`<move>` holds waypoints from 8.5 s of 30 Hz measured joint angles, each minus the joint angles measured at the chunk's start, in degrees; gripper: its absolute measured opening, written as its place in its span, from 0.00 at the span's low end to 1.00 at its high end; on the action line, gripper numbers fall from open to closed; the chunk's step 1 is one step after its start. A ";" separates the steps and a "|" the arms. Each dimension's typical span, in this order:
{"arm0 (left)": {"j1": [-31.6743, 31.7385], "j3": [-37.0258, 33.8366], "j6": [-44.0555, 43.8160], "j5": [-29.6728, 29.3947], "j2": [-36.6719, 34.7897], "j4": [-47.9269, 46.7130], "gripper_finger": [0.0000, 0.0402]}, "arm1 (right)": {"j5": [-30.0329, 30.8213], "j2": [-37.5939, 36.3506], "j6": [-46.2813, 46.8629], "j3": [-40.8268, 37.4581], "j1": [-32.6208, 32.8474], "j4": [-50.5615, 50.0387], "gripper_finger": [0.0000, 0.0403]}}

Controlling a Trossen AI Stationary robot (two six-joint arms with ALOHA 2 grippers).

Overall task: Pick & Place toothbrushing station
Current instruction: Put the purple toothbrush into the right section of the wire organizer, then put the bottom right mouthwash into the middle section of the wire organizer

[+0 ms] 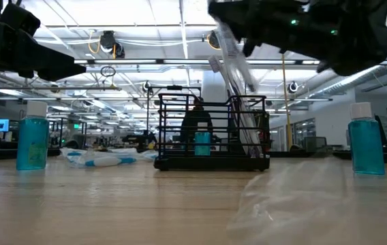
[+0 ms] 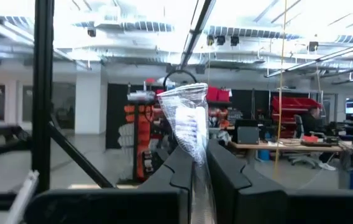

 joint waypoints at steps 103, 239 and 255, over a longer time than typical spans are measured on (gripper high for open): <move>0.01 0.00 0.00 -0.02 0.00 0.02 0.87 | -3.39 -2.74 -2.35 30.47 1.05 -87.24 0.51; 0.01 0.01 0.00 0.00 -0.02 0.02 0.87 | 9.24 -57.57 0.92 -5.26 5.21 -70.54 0.52; 0.01 0.00 0.00 0.00 -0.01 0.02 0.88 | 4.04 -69.94 -0.25 -11.53 5.24 -85.29 0.51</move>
